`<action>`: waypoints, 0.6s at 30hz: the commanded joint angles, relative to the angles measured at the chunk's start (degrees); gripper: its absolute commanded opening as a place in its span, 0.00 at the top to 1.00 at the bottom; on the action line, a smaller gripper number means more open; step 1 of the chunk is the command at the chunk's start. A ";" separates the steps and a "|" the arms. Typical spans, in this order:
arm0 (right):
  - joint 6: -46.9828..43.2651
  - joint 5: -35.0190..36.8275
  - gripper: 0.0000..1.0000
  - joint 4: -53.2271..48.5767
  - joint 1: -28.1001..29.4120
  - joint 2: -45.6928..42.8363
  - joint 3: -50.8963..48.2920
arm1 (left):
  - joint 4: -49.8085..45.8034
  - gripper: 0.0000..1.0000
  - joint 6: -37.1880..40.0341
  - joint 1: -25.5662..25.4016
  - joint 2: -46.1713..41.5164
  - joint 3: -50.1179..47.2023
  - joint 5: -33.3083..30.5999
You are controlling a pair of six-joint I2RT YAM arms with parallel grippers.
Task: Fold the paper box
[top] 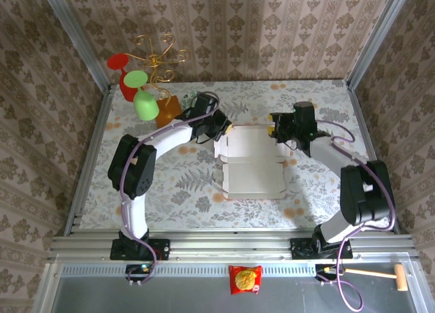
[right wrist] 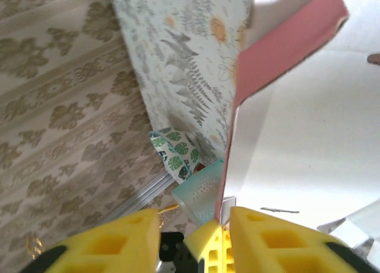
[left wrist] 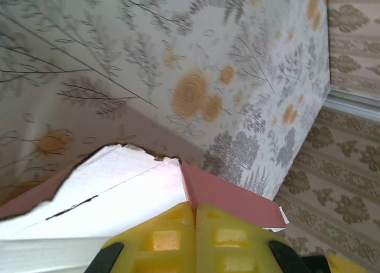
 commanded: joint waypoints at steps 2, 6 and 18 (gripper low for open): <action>2.99 8.66 0.52 14.31 3.82 -4.25 -5.87 | 3.34 1.00 -3.01 -0.01 -4.60 -1.69 -3.72; 5.52 11.63 0.49 15.75 7.84 -3.40 -7.78 | 5.10 1.00 -4.02 -0.26 -4.92 -2.85 -4.31; 4.24 12.99 0.53 16.76 9.11 6.15 1.08 | 6.83 1.00 -4.56 -0.92 -6.69 -5.14 -5.15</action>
